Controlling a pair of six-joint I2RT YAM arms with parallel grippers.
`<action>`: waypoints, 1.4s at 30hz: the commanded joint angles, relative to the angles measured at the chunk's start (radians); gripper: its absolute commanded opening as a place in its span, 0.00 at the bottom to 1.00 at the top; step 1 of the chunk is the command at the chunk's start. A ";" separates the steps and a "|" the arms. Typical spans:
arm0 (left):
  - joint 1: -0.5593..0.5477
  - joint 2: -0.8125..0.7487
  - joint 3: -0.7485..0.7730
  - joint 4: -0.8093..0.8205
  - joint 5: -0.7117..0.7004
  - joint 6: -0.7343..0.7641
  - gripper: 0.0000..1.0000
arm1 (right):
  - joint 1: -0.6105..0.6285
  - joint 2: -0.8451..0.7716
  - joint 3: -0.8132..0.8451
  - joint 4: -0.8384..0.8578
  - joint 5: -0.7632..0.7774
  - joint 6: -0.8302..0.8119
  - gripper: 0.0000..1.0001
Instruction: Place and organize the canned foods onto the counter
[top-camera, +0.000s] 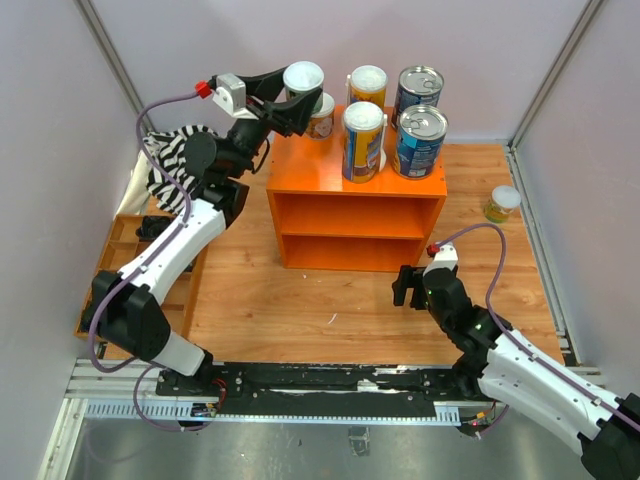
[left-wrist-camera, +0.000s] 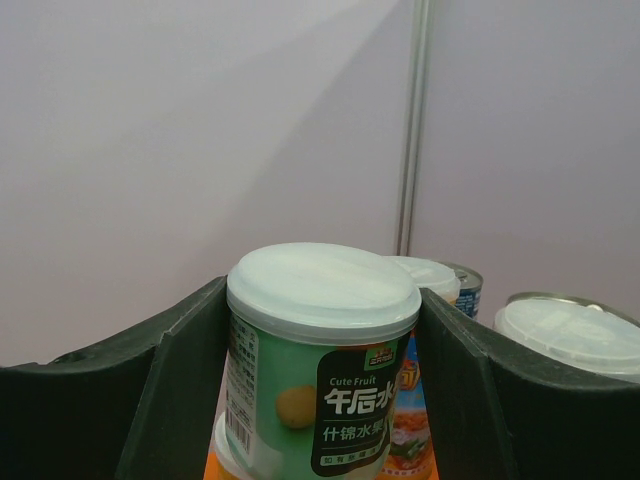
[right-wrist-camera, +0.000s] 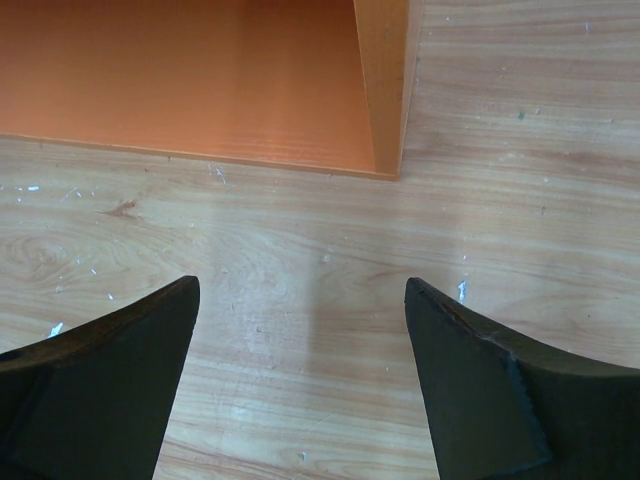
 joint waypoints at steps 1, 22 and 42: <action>0.030 0.028 0.079 0.162 0.058 -0.060 0.04 | 0.002 0.004 0.043 0.033 0.012 -0.022 0.84; 0.073 0.191 0.180 0.180 0.155 -0.134 0.05 | -0.006 0.049 0.047 0.056 0.006 -0.035 0.84; 0.078 0.224 0.175 0.200 0.175 -0.175 0.06 | -0.022 0.062 0.051 0.062 -0.012 -0.046 0.84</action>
